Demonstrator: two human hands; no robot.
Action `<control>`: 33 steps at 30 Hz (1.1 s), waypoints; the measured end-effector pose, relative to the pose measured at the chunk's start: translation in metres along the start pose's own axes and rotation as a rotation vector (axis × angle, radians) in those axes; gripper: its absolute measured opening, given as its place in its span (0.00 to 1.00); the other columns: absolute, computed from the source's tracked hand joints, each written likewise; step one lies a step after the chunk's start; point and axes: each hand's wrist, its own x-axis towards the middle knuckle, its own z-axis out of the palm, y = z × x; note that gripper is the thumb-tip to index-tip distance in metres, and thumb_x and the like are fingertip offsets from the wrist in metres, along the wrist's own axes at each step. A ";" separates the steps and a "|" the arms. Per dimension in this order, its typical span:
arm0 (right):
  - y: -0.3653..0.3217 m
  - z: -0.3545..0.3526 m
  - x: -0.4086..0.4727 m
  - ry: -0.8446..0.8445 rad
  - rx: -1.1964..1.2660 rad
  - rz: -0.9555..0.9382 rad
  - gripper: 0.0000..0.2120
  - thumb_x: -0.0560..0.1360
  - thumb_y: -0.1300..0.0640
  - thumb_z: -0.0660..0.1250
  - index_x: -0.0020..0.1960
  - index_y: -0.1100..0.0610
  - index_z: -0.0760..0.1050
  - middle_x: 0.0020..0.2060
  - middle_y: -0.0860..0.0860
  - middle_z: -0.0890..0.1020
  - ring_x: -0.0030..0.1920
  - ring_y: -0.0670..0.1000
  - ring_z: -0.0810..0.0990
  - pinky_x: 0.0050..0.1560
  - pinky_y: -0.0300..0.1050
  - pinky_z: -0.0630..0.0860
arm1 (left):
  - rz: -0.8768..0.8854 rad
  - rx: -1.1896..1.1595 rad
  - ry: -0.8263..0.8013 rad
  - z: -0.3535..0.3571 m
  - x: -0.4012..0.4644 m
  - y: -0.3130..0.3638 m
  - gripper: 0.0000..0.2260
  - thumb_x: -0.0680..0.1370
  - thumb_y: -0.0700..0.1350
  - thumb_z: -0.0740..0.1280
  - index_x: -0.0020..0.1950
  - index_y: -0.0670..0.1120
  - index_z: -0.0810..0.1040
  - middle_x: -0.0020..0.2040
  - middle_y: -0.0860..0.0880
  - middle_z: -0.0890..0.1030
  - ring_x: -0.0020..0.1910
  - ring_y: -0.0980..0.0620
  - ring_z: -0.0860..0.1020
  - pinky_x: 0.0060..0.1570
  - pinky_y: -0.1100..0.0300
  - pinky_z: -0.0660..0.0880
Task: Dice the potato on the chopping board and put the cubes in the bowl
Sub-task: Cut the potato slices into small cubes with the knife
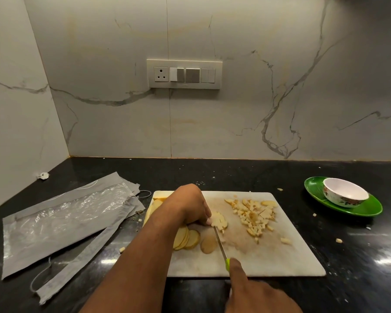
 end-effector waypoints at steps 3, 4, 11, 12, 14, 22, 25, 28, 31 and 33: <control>0.006 -0.001 -0.012 0.017 0.073 0.030 0.28 0.83 0.35 0.42 0.81 0.42 0.44 0.76 0.50 0.64 0.73 0.49 0.67 0.68 0.36 0.61 | 0.022 0.031 0.001 0.000 -0.002 0.001 0.09 0.75 0.45 0.78 0.55 0.47 0.88 0.48 0.50 0.86 0.49 0.52 0.82 0.56 0.57 0.81; 0.007 -0.005 -0.017 0.017 0.070 0.025 0.28 0.83 0.36 0.43 0.81 0.42 0.45 0.76 0.52 0.64 0.73 0.51 0.66 0.71 0.41 0.62 | 0.032 0.048 0.003 0.000 -0.003 0.001 0.10 0.75 0.45 0.78 0.56 0.47 0.88 0.49 0.50 0.86 0.49 0.52 0.82 0.56 0.57 0.81; -0.013 -0.035 -0.012 0.177 -0.034 -0.138 0.38 0.77 0.46 0.62 0.81 0.47 0.47 0.68 0.53 0.72 0.66 0.55 0.73 0.61 0.49 0.70 | 0.051 0.077 0.000 -0.007 -0.009 -0.003 0.07 0.76 0.43 0.77 0.53 0.49 0.89 0.49 0.52 0.87 0.48 0.54 0.83 0.56 0.58 0.82; -0.016 -0.033 -0.007 0.210 -0.040 -0.157 0.36 0.77 0.49 0.60 0.81 0.48 0.49 0.67 0.53 0.73 0.65 0.55 0.74 0.59 0.48 0.71 | 0.041 0.065 0.007 -0.008 -0.009 -0.004 0.06 0.76 0.42 0.77 0.51 0.49 0.89 0.48 0.52 0.87 0.47 0.54 0.83 0.54 0.59 0.82; -0.023 -0.030 -0.001 0.251 -0.039 -0.192 0.33 0.77 0.51 0.57 0.80 0.50 0.52 0.65 0.53 0.75 0.63 0.56 0.75 0.56 0.48 0.72 | 0.016 0.023 0.020 -0.008 -0.008 -0.004 0.05 0.74 0.41 0.78 0.48 0.49 0.87 0.46 0.50 0.86 0.46 0.54 0.84 0.50 0.60 0.82; -0.028 -0.016 0.009 0.339 -0.049 -0.262 0.32 0.78 0.52 0.54 0.80 0.49 0.51 0.62 0.53 0.77 0.59 0.56 0.78 0.56 0.49 0.74 | -0.038 -0.046 0.022 -0.004 -0.001 -0.005 0.16 0.72 0.40 0.80 0.52 0.53 0.76 0.50 0.48 0.83 0.50 0.50 0.83 0.47 0.58 0.82; -0.028 -0.013 0.011 0.344 -0.065 -0.268 0.33 0.78 0.54 0.54 0.81 0.50 0.49 0.62 0.53 0.78 0.59 0.56 0.78 0.54 0.49 0.74 | -0.047 -0.052 0.019 -0.004 -0.001 -0.005 0.17 0.72 0.40 0.80 0.53 0.53 0.76 0.51 0.49 0.83 0.50 0.50 0.82 0.44 0.59 0.80; -0.026 -0.006 0.014 0.333 -0.097 -0.264 0.33 0.79 0.54 0.53 0.82 0.50 0.46 0.60 0.53 0.78 0.58 0.56 0.78 0.54 0.50 0.73 | -0.060 -0.076 0.014 -0.004 0.000 -0.005 0.17 0.73 0.39 0.79 0.54 0.53 0.76 0.51 0.49 0.82 0.48 0.51 0.81 0.42 0.61 0.79; -0.021 -0.005 0.016 0.325 -0.118 -0.245 0.35 0.79 0.53 0.55 0.82 0.47 0.44 0.60 0.53 0.77 0.58 0.55 0.78 0.54 0.49 0.73 | -0.066 -0.107 0.003 -0.003 -0.001 -0.004 0.17 0.73 0.39 0.79 0.54 0.52 0.77 0.50 0.49 0.82 0.47 0.52 0.81 0.40 0.62 0.77; -0.017 -0.007 0.012 0.282 -0.115 -0.229 0.36 0.78 0.50 0.58 0.82 0.46 0.43 0.63 0.52 0.76 0.60 0.55 0.77 0.56 0.49 0.73 | -0.063 -0.115 -0.005 -0.003 -0.002 -0.004 0.16 0.73 0.39 0.79 0.54 0.52 0.77 0.51 0.49 0.82 0.49 0.52 0.81 0.42 0.61 0.77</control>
